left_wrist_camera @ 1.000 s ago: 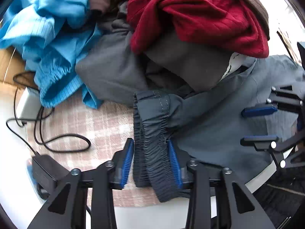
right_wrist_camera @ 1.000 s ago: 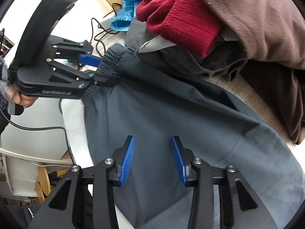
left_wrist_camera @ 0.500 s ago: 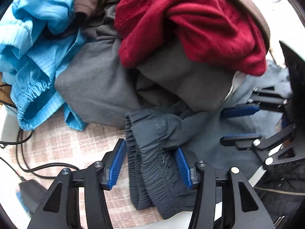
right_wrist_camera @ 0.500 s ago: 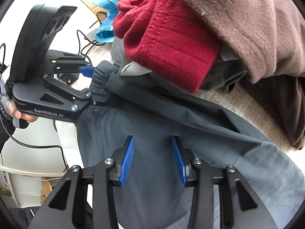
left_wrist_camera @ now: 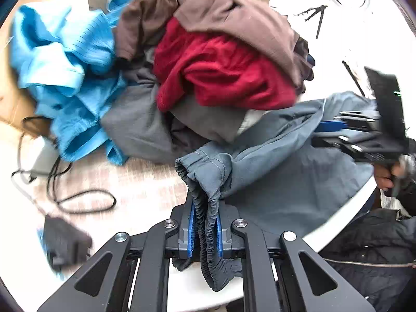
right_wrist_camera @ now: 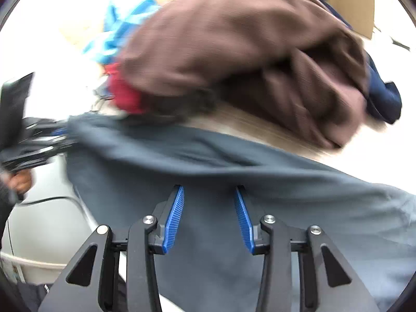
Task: Fold clothes
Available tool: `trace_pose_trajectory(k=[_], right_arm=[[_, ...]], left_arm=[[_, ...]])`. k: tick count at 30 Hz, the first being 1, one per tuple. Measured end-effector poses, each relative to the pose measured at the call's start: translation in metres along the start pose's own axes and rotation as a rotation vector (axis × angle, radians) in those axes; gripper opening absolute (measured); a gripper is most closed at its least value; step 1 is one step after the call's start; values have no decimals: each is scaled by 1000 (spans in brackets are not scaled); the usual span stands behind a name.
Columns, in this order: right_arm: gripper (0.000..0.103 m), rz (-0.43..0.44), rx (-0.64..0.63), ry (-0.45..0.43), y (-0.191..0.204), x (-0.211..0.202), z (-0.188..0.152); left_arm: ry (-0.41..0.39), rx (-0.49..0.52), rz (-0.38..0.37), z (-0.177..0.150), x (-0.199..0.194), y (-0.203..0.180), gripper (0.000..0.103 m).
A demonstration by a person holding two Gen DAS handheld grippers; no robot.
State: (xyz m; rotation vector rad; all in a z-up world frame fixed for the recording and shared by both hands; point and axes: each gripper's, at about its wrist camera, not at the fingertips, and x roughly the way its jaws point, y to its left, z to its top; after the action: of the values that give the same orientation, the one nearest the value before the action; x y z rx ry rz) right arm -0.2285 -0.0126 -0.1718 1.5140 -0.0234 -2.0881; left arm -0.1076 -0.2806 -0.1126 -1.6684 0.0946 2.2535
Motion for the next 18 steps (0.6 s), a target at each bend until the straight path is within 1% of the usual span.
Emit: trace_pose_trajectory(k=[2,5,9,12,14,15,18], right_arm=[[40,-15,18,2,-14,6,1],[40,11,35,4,-25,14,4],[40,94,28,23,-39,11,3],[40,169,5,-8,-60,-26,-19],[40,205,-17,-36,-82,-58,-43],[40,201,-20,-50,-95,-73,-55],[41,121,7,-91,-146,-115,-102]], left_arm=[[-21,-7,-4,-2,-19,-15,11],[-62,-10,-24,3,-45,-44,11],[-94,9,-53,32,-62,-90,11],[-118,34,-82,51,-70,-127,11],[-128,41,-112,66,-66,-160,11],[-132,45,-126,74,-64,-178,11],[-125,77,-158,95,-49,-234,11]])
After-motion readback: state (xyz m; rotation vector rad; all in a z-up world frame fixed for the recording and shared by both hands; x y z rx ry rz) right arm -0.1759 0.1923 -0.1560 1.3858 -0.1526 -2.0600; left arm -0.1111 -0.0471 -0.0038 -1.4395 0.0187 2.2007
